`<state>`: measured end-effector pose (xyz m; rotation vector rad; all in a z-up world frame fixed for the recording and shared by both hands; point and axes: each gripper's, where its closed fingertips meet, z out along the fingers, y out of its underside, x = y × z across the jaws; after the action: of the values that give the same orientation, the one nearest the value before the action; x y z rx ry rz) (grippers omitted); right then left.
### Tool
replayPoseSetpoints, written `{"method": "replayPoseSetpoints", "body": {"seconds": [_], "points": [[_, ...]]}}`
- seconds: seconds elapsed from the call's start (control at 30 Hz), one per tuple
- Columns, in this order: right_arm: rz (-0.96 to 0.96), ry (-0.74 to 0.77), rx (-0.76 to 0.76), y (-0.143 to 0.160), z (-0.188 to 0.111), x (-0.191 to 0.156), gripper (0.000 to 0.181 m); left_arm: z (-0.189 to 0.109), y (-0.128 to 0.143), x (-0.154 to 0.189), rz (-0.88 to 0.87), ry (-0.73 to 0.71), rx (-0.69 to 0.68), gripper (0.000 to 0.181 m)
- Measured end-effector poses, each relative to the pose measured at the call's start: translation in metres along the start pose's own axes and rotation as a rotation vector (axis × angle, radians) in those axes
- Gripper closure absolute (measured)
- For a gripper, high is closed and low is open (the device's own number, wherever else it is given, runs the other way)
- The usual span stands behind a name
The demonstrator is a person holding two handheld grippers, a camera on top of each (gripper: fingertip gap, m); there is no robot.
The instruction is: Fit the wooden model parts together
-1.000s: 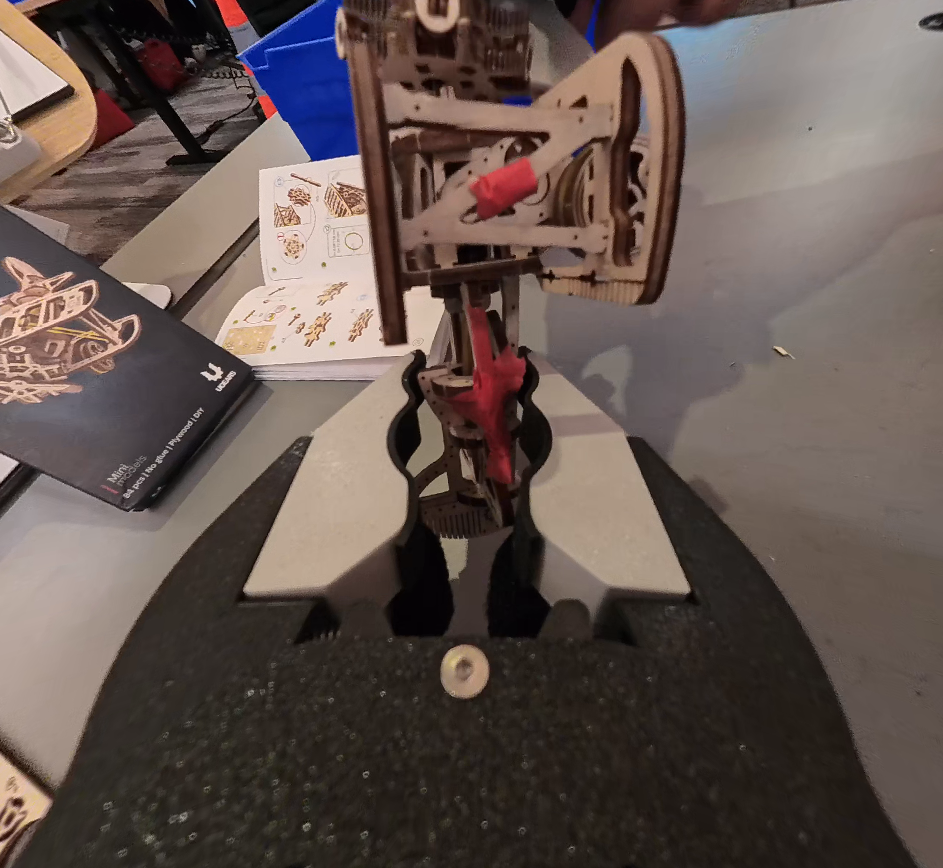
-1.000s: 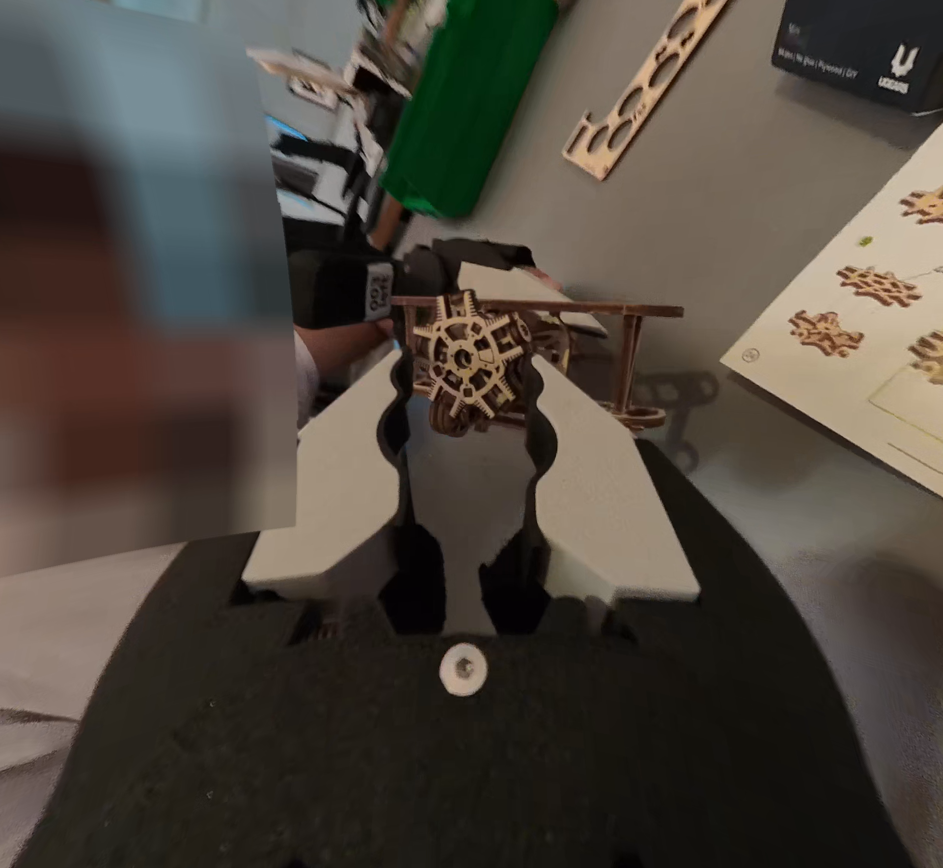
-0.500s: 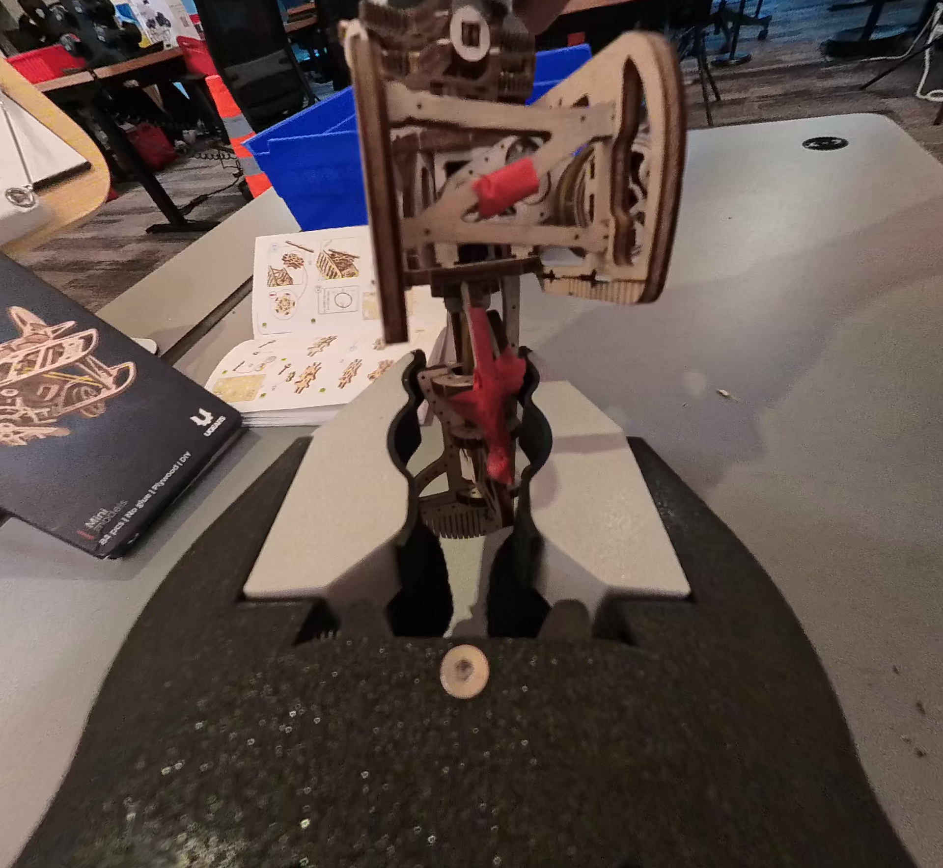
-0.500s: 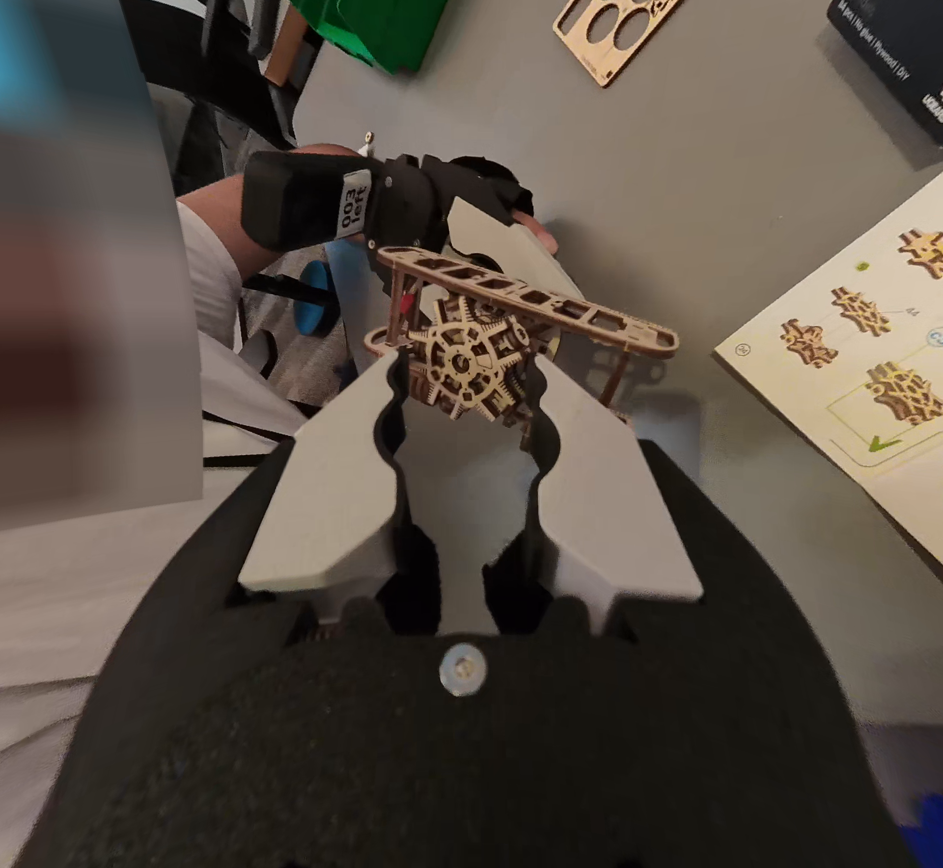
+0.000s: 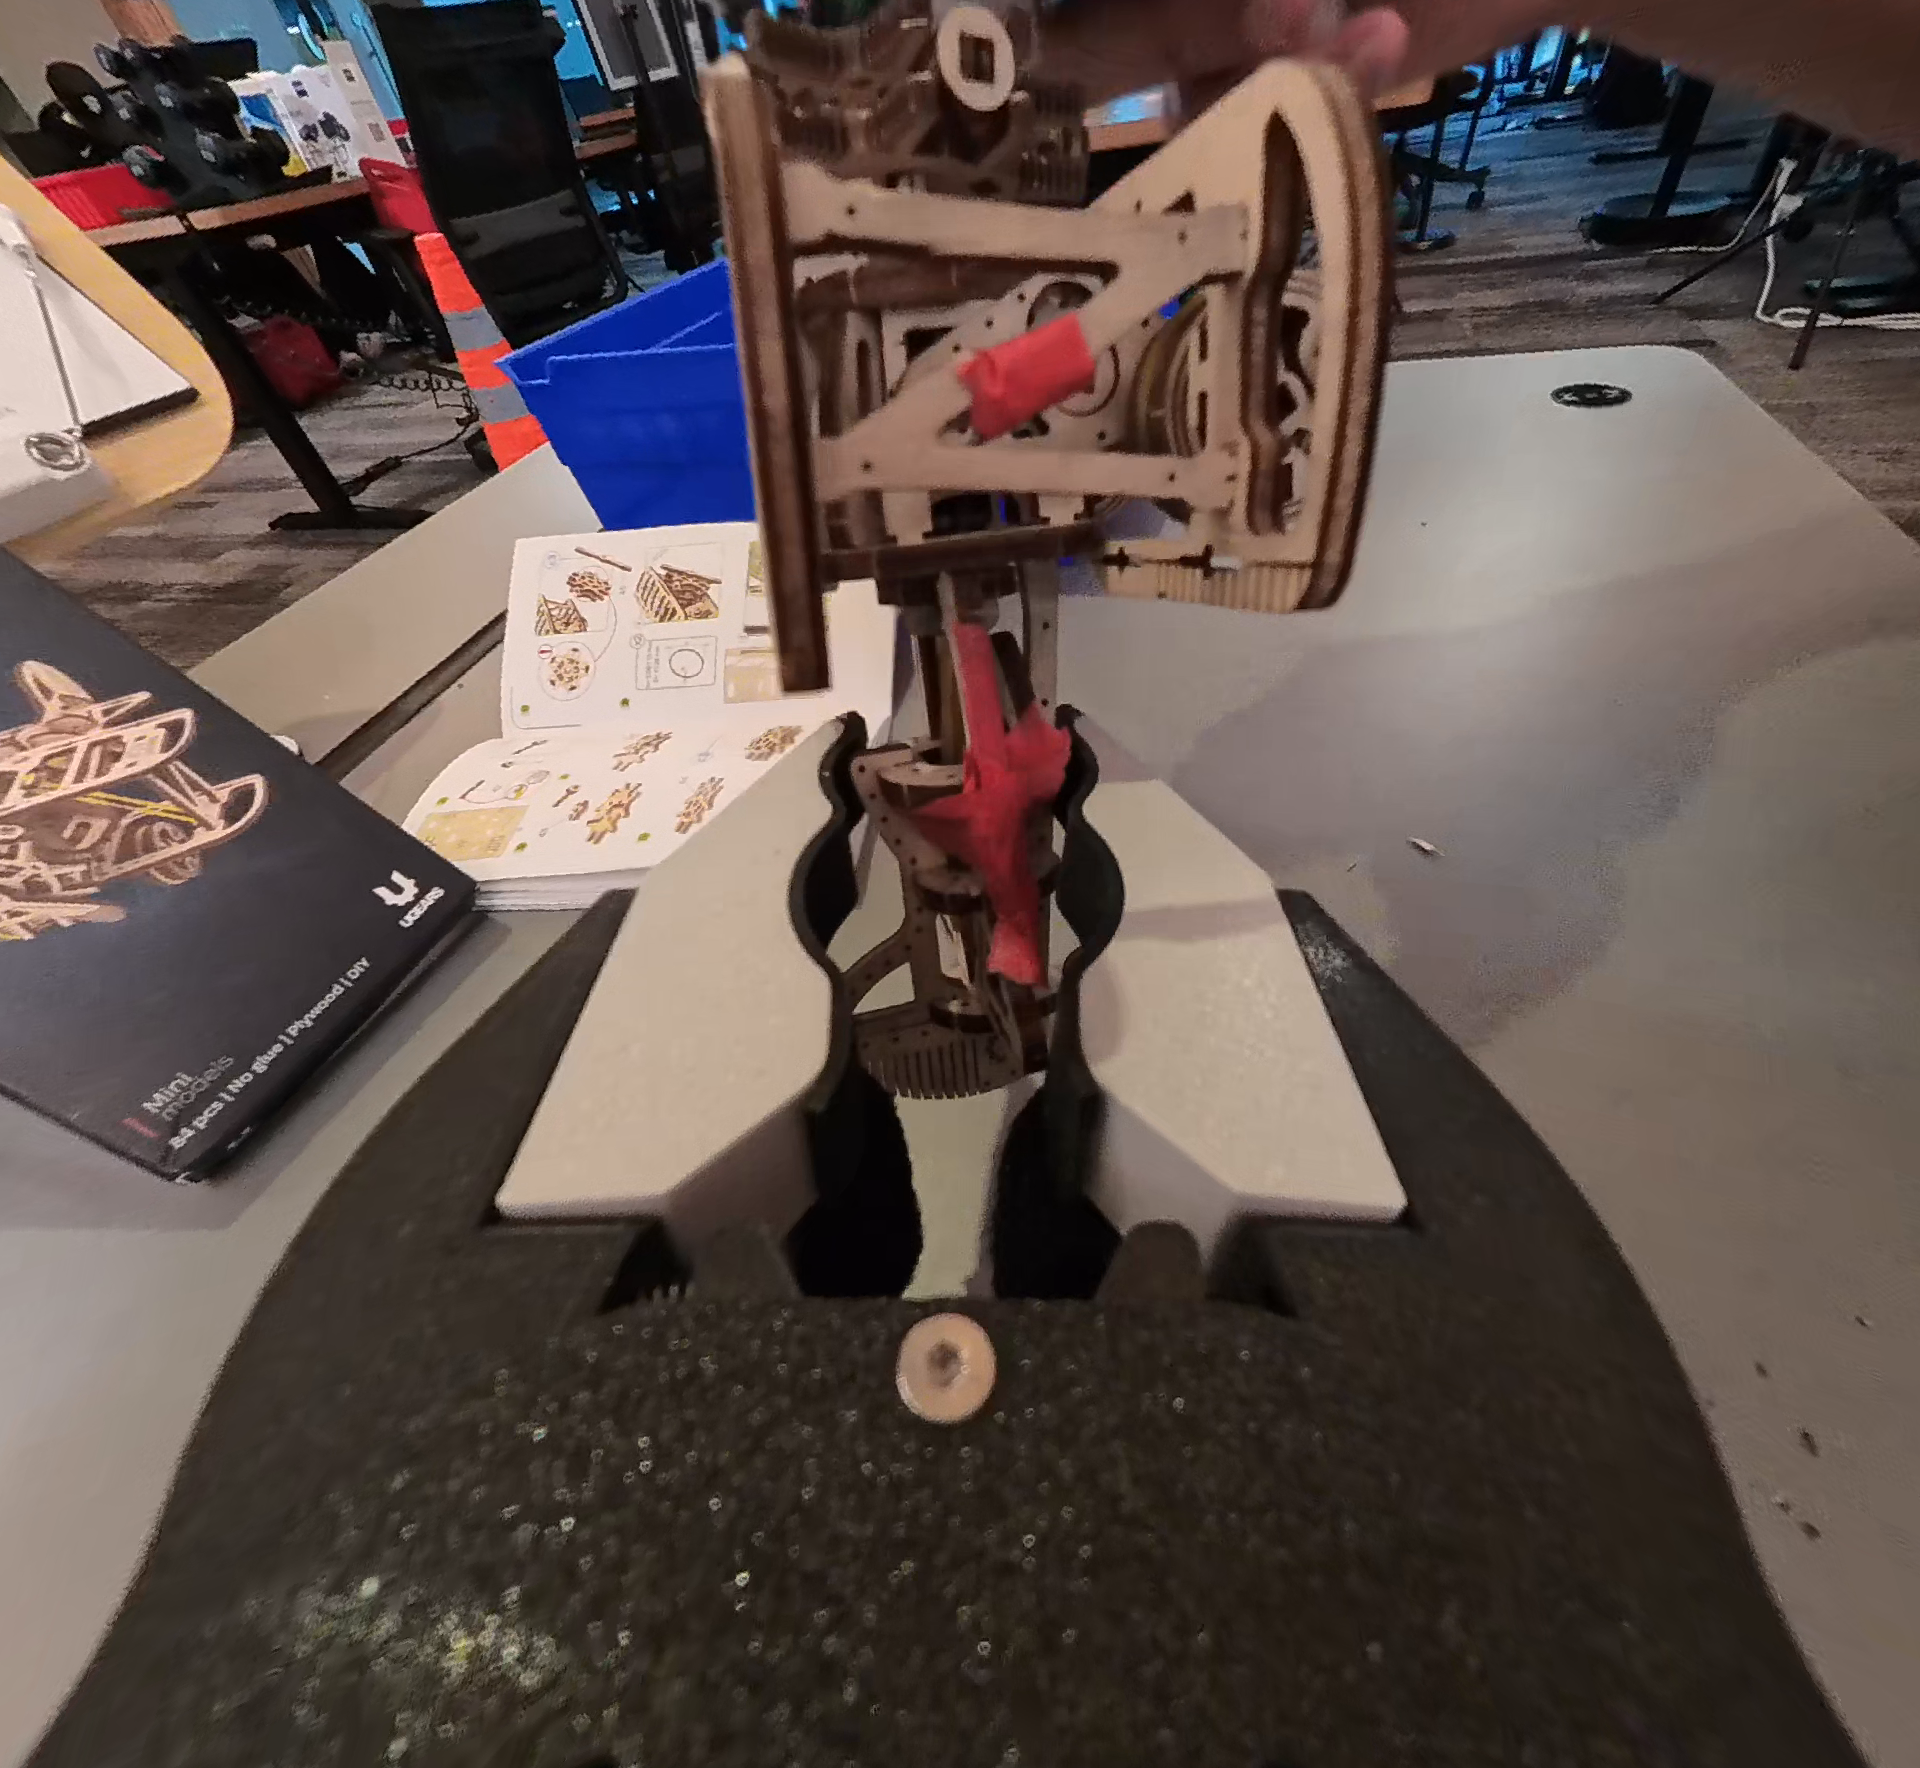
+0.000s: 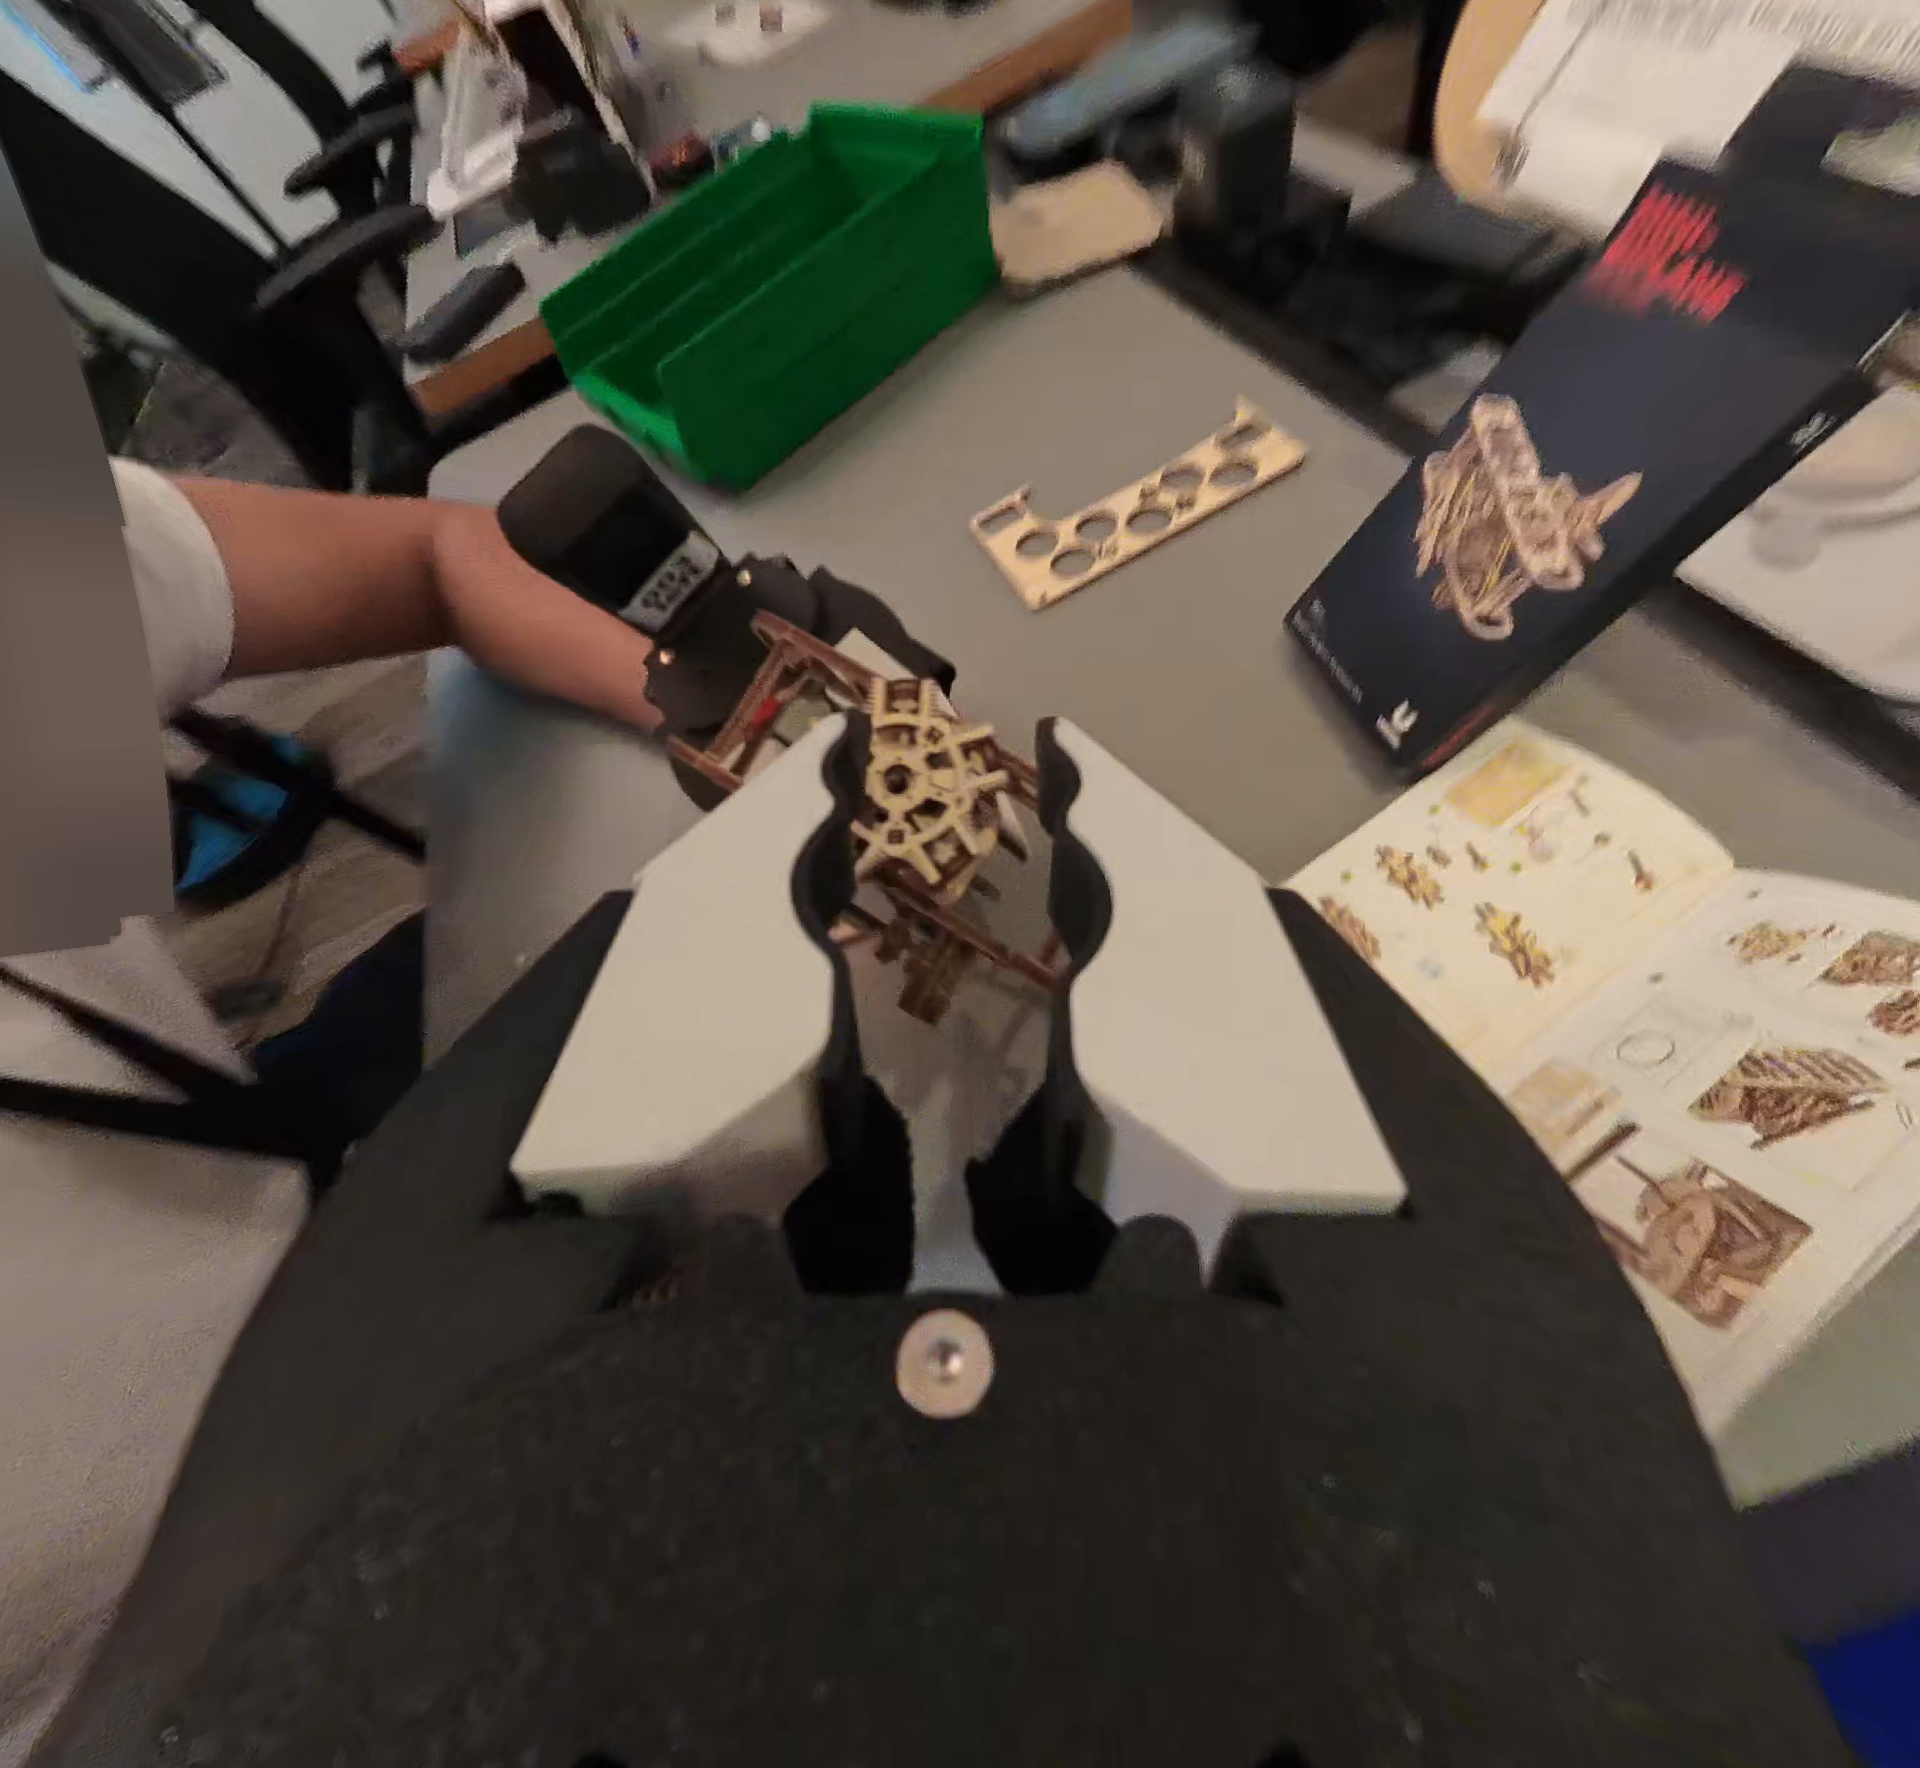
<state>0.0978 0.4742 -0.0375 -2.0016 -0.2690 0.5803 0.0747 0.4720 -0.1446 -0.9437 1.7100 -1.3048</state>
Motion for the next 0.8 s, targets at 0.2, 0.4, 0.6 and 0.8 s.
{"method": "replayPoseSetpoints", "body": {"seconds": [0.2,0.4,0.6,0.8], "points": [[0.079,0.044,0.256,0.009,-0.007,-0.019,0.129,-0.005,-0.011,0.003,0.003,0.019,0.067,0.149],[-0.054,0.194,0.269,0.014,-0.001,-0.033,0.122,-0.008,-0.020,0.013,0.058,0.048,0.129,0.148],[-0.067,0.197,0.190,0.023,0.010,-0.039,0.129,-0.007,-0.021,0.016,0.083,0.051,0.129,0.149],[-0.083,0.235,0.151,0.028,0.016,-0.041,0.142,-0.005,-0.016,0.015,0.132,0.010,0.094,0.149]]}}
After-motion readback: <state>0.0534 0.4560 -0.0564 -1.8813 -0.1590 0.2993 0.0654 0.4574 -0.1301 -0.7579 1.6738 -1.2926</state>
